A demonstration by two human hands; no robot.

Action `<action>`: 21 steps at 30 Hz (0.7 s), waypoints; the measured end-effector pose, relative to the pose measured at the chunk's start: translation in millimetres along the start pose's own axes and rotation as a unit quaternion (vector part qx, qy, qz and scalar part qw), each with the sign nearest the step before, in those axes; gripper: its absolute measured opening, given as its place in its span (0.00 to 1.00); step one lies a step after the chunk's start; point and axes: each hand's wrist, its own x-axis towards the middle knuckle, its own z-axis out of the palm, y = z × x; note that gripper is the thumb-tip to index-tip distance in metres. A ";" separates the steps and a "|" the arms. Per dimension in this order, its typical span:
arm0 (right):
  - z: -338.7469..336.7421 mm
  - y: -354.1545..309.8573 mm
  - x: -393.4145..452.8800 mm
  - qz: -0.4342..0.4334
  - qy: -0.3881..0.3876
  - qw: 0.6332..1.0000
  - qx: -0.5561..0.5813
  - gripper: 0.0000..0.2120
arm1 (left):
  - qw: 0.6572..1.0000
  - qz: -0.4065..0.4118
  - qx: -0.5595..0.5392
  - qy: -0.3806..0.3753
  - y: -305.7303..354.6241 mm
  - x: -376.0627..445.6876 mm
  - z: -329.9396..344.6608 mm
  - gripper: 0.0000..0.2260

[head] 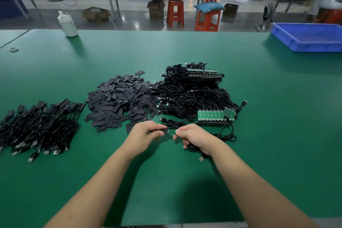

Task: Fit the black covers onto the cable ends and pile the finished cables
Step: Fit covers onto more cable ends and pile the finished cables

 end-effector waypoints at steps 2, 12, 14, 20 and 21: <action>-0.1 0.3 -0.8 0.000 -0.005 1.000 -0.007 0.14 | 1.000 -0.002 0.009 -0.006 0.9 0.6 -0.7 0.11; 2.7 -1.2 -1.5 -0.002 -0.025 0.999 -0.023 0.15 | 0.998 0.009 0.033 -0.046 5.8 1.3 7.0 0.10; 5.0 -0.3 -2.3 -0.003 -0.029 0.999 -0.028 0.15 | 0.996 0.021 0.063 -0.057 9.0 1.9 10.0 0.11; 3.6 -5.2 -6.5 -0.039 -0.024 0.995 -0.093 0.16 | 0.997 -0.009 0.035 -0.069 6.0 2.3 13.4 0.07; 3.1 -6.6 -6.9 -0.050 -0.020 0.993 -0.105 0.14 | 0.997 -0.028 0.027 -0.074 5.1 2.8 14.4 0.08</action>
